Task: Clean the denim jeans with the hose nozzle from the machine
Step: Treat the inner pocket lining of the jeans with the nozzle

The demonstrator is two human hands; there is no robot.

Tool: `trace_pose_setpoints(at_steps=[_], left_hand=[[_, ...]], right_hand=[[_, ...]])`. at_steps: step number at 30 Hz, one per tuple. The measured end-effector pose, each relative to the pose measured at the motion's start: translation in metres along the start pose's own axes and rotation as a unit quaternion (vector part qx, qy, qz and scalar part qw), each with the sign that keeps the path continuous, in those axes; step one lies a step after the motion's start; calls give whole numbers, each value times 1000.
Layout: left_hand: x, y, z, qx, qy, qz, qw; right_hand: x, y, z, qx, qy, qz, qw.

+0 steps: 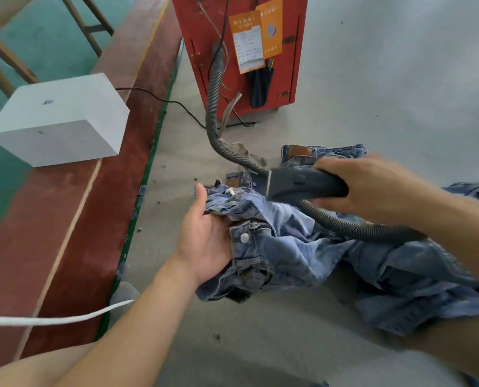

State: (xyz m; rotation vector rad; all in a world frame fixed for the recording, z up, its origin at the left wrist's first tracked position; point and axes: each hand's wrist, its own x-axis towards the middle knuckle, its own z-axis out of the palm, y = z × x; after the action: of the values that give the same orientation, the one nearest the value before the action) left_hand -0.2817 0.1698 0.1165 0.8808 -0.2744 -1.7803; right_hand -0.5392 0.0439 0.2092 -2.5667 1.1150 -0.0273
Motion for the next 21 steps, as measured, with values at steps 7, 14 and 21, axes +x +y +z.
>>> trace_pose_setpoints(at_steps=[7,14,21], left_hand=[[-2,-6,-2,113,106,-84,984],[-8,-67,-23,111,219,-297,923],[10,-74,-24,49,235,-217,946]], right_hand=[[3,-30,30,86,9,-97,992],[-3,20,21,62,-8,-24,998],[-15,18,17,95,15,-60,994]])
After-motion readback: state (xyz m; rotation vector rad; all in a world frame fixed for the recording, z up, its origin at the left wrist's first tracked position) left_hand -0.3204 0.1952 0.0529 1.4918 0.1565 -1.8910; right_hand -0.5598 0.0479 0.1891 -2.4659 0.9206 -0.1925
